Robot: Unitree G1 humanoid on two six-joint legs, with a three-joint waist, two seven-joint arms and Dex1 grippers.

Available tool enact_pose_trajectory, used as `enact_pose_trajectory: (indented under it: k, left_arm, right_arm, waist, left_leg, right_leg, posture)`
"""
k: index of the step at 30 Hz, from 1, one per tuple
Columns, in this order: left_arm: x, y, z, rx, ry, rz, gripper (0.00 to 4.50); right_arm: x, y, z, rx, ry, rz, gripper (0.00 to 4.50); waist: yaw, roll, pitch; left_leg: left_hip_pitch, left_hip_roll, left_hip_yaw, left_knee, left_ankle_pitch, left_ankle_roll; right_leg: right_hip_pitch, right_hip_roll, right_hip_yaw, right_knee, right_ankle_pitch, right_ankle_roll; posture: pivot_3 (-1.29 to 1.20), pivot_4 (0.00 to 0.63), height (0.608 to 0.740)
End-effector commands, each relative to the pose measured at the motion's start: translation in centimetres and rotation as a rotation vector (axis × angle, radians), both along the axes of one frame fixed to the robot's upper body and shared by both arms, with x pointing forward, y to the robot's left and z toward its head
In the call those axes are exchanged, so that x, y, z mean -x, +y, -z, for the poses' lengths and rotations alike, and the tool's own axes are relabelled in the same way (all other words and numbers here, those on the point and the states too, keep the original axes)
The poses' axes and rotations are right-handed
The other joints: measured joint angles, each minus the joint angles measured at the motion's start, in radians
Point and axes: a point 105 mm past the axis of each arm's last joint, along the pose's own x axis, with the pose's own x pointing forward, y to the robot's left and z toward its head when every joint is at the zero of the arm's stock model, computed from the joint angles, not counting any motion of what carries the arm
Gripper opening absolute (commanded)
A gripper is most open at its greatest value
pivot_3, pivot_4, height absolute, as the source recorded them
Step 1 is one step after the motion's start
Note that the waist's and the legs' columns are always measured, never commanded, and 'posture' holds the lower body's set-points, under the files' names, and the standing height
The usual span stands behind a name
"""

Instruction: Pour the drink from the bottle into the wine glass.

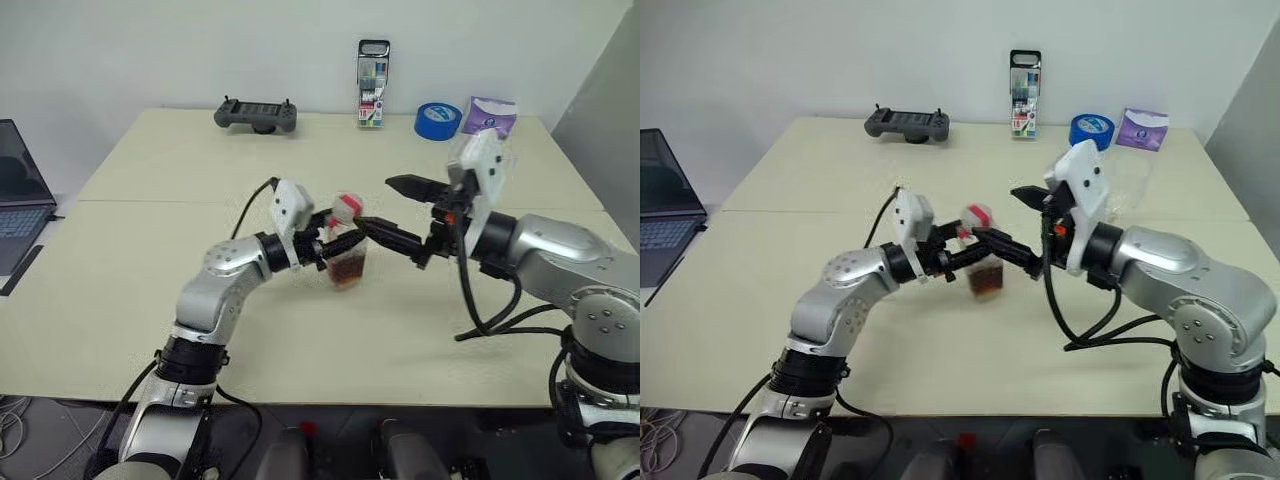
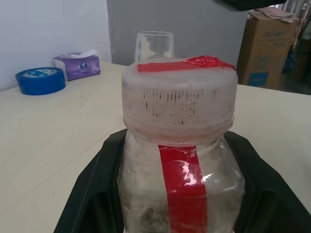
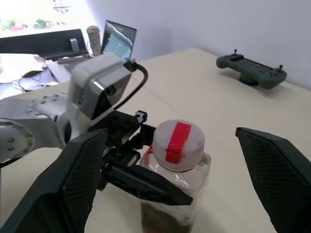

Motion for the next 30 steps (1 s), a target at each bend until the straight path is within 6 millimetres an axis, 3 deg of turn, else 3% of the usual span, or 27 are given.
enact_pose_trajectory:
  k: [1, 10, 25, 28, 30]
  left_arm:
    - [0.9, -0.8, -1.9, 0.026, -0.078, 0.043, 2.17]
    - [1.7, -1.7, -1.9, 0.027, -0.074, 0.121, 2.17]
    - [1.8, -2.2, -1.4, 0.022, -0.058, 0.132, 2.17]
    - [1.7, -2.2, -1.3, 0.021, -0.054, 0.127, 2.17]
    - [1.7, -2.2, -1.3, 0.022, -0.051, 0.126, 2.17]
  right_arm:
    - [-0.4, 0.2, 0.3, 0.018, -0.024, 0.086, 4.50]
    - [-0.3, 1.0, 1.6, -0.039, 0.017, 0.145, 4.50]
    - [-0.2, 1.8, 0.7, -0.099, -0.010, 0.150, 4.50]
    - [-0.2, 1.8, 0.7, -0.087, -0.021, 0.157, 3.88]
    - [-0.3, 1.8, 1.1, -0.056, -0.024, 0.161, 3.20]
  waist:
    - [0.000, 0.000, 0.000]
    - [-0.001, 0.000, 0.000]
    - [-0.003, 0.000, 0.000]
    - [-0.003, 0.000, 0.000]
    - [-0.003, 0.000, 0.000]
  left_leg:
    - [0.000, 0.000, 0.000, 0.000, 0.000, 0.000]
    - [0.000, 0.000, 0.000, -0.001, 0.000, 0.000]
    - [0.000, 0.000, 0.000, -0.001, 0.000, 0.000]
    - [0.000, 0.000, 0.000, -0.001, 0.000, 0.000]
    - [0.000, 0.000, 0.000, -0.001, 0.000, 0.000]
  right_leg:
    - [0.000, 0.000, 0.000, 0.000, 0.000, 0.000]
    - [-0.001, 0.000, 0.000, 0.000, 0.000, 0.000]
    - [-0.001, 0.001, 0.000, 0.000, 0.000, 0.000]
    - [-0.001, 0.001, 0.000, 0.000, 0.000, 0.000]
    - [-0.001, 0.001, 0.000, 0.000, 0.000, 0.000]
  posture:
    - [0.00, 0.150, 0.740]
    - [0.00, 0.150, 0.740]
    - [0.00, 0.150, 0.740]
    - [0.00, 0.150, 0.740]
    - [0.00, 0.150, 0.740]
